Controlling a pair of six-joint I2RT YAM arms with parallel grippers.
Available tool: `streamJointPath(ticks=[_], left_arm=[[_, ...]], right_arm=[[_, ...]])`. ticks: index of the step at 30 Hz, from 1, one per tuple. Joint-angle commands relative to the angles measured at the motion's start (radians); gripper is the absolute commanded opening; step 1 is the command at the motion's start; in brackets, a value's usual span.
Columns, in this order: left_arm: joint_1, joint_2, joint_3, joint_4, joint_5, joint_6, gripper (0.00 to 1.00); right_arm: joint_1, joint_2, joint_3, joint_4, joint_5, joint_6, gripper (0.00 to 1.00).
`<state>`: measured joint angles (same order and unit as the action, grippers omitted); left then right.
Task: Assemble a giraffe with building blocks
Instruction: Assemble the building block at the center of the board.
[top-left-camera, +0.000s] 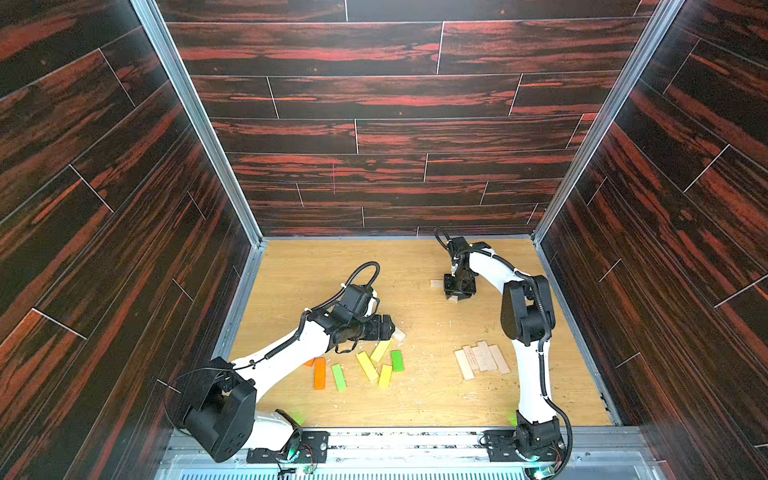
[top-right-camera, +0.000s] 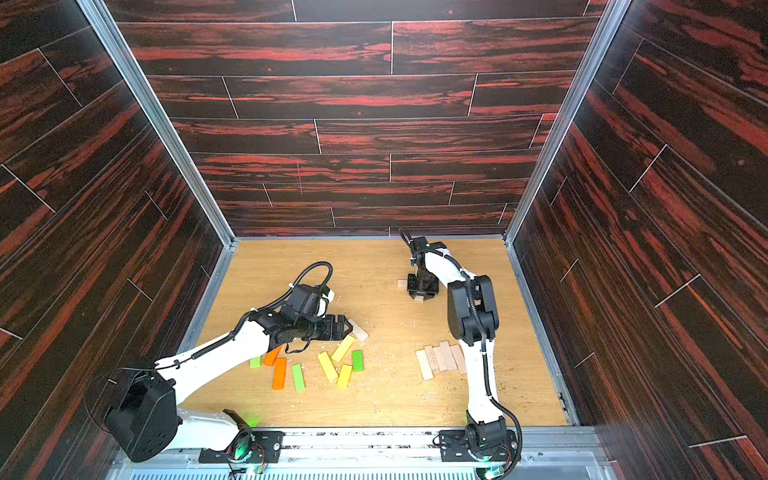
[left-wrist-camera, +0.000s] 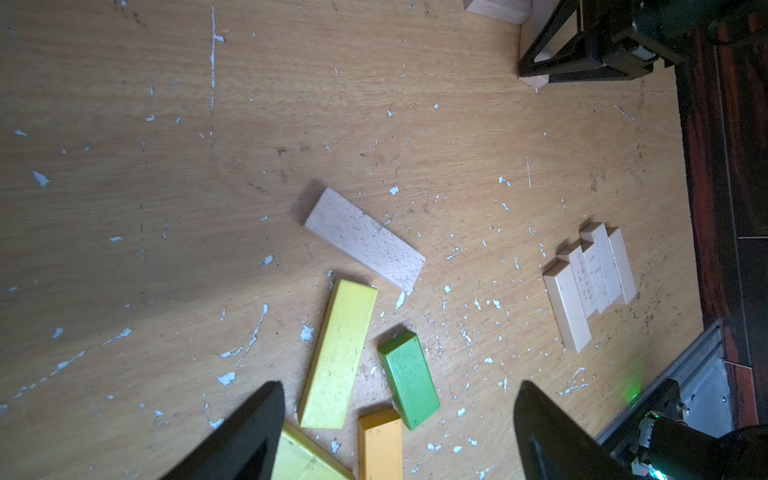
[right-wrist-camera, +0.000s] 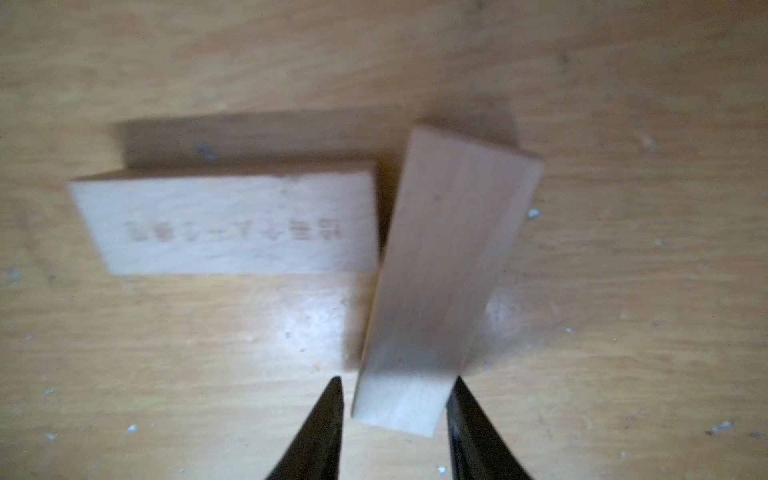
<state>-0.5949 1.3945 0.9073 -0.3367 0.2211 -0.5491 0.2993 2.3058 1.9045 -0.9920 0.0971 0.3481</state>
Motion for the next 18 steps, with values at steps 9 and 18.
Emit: streamJointPath(ticks=[9, 18], left_arm=[[0.005, -0.012, 0.018, -0.016, 0.0, 0.014, 0.89], [0.006, -0.013, 0.016, -0.016, 0.0, 0.014, 0.89]], right_arm=[[0.006, 0.064, 0.012, -0.042, 0.022, -0.011, 0.35], [0.006, 0.05, -0.01, -0.043, 0.03, -0.011, 0.32]])
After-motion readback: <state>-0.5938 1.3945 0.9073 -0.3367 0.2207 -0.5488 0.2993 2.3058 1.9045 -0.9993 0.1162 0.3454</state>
